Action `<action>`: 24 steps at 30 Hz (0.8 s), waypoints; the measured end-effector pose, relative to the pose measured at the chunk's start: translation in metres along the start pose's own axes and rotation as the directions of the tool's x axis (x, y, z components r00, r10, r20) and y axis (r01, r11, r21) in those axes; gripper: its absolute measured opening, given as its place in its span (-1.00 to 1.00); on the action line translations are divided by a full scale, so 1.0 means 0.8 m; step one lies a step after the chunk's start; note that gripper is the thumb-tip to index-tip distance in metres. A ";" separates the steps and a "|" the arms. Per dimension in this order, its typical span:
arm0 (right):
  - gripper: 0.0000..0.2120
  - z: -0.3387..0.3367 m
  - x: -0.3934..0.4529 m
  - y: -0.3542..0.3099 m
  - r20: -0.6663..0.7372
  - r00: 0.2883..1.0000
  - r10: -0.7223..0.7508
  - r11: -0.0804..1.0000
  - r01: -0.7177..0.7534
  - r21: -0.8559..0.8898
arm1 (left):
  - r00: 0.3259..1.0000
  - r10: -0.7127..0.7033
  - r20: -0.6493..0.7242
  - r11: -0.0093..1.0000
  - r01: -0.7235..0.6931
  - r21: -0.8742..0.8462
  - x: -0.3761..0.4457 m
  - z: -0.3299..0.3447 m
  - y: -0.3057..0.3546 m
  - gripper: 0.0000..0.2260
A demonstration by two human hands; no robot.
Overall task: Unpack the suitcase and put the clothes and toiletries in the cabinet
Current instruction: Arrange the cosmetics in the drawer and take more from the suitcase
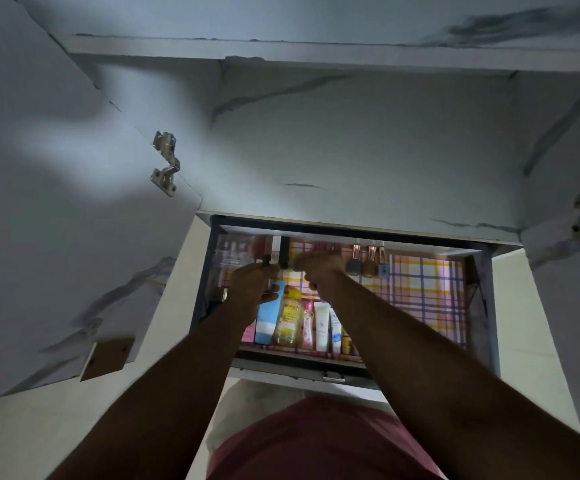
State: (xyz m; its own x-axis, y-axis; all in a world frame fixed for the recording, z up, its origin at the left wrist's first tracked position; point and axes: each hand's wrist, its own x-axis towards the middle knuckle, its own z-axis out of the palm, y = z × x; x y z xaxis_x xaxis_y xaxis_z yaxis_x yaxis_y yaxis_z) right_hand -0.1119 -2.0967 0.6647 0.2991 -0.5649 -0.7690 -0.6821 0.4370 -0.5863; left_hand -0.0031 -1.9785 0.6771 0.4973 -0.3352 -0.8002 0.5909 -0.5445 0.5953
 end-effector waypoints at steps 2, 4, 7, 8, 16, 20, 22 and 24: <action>-0.86 0.010 -0.006 -0.014 0.083 0.995 0.047 0.986 -0.060 0.157 | 1.000 0.005 -0.003 1.000 -0.005 -0.016 0.002 -0.001 0.005 -0.86; -0.80 0.011 -0.012 -0.012 0.128 0.992 -0.018 0.984 -0.005 0.180 | 1.000 0.013 0.005 1.000 -0.013 -0.016 0.007 -0.002 0.008 -0.81; -0.86 0.008 -0.008 -0.013 0.135 0.991 0.002 0.991 -0.020 0.131 | 0.999 0.052 0.008 0.999 -0.052 -0.002 0.014 -0.003 0.008 -0.84; -0.89 0.005 0.001 -0.014 0.131 0.990 0.043 0.989 -0.061 0.134 | 0.998 0.059 0.007 0.998 -0.059 -0.001 0.015 -0.003 0.009 -0.86; -0.73 0.014 0.048 -0.020 -0.151 0.982 -0.115 0.954 0.067 -0.293 | 0.997 0.076 -0.009 0.993 -0.074 0.092 0.021 -0.015 0.017 -0.87; -0.82 0.032 0.043 -0.019 -0.267 0.943 -0.197 0.909 0.074 -0.410 | 0.995 0.101 -0.008 0.990 -0.100 0.104 0.027 -0.022 0.015 -0.81; -0.79 0.040 0.038 -0.019 -0.317 0.924 -0.214 0.907 0.068 -0.416 | 0.995 0.102 -0.005 0.989 -0.101 0.111 0.028 -0.025 0.013 -0.80; -0.77 0.049 0.038 -0.019 -0.348 0.905 -0.244 0.904 0.082 -0.420 | 0.995 0.103 -0.013 0.988 -0.101 0.121 0.030 -0.027 0.012 -0.80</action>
State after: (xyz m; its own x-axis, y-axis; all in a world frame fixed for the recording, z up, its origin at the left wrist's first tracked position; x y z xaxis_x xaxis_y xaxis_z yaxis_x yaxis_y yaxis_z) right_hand -0.0664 -2.0928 0.6405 0.2049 -0.8616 -0.4643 -0.8720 0.0549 -0.4865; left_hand 0.0282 -1.9752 0.6647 0.5636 -0.3797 -0.7336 0.4566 -0.5969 0.6597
